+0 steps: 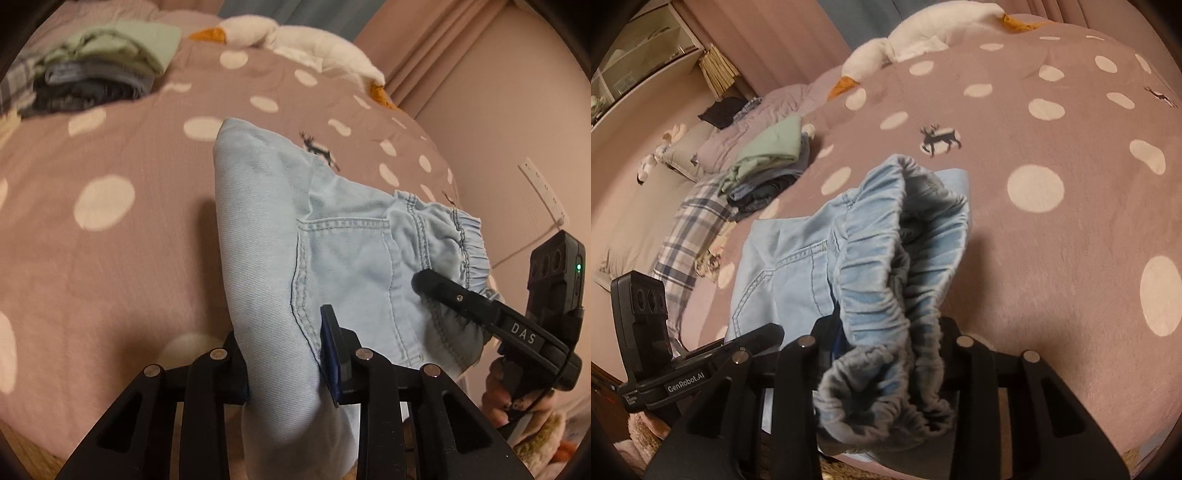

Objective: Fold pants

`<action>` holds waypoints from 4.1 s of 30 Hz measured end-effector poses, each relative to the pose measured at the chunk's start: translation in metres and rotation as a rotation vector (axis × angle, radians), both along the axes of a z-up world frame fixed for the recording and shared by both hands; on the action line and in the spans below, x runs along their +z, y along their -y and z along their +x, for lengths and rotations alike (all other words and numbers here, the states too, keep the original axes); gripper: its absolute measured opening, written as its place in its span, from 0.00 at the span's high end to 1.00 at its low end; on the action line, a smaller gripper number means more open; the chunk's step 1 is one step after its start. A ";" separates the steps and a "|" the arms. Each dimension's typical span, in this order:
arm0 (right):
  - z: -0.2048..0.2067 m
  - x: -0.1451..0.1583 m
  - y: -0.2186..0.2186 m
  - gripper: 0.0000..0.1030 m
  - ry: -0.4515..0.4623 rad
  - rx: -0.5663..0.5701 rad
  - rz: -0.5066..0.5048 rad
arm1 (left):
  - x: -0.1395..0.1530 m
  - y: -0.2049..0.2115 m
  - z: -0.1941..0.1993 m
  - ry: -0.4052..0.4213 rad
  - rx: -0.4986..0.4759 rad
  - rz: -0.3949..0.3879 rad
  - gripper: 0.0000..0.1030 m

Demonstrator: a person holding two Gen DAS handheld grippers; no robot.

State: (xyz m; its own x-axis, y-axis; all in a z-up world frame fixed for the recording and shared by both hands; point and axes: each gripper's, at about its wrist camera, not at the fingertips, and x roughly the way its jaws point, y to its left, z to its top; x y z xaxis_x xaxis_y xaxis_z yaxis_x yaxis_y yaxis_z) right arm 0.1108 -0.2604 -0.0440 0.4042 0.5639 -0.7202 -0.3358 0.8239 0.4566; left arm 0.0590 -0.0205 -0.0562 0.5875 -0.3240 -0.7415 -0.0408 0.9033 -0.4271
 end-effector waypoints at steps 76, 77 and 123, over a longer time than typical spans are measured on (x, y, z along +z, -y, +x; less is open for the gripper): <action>-0.016 0.061 -0.028 0.05 0.228 -0.155 -0.312 | 0.065 -0.011 -0.032 0.098 0.076 0.219 0.02; -0.018 0.061 -0.028 0.05 0.229 -0.155 -0.314 | 0.065 -0.012 -0.034 0.097 0.080 0.216 0.02; -0.032 0.056 -0.032 0.05 0.209 -0.141 -0.309 | 0.065 0.008 -0.048 0.080 0.041 0.253 0.02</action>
State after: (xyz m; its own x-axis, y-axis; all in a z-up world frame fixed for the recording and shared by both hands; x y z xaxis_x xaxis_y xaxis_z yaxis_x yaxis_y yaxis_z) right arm 0.0793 -0.2285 0.0124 0.6176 0.2621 -0.7416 -0.2692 0.9563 0.1138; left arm 0.0110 -0.0290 0.0083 0.6565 -0.1091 -0.7464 -0.0547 0.9800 -0.1914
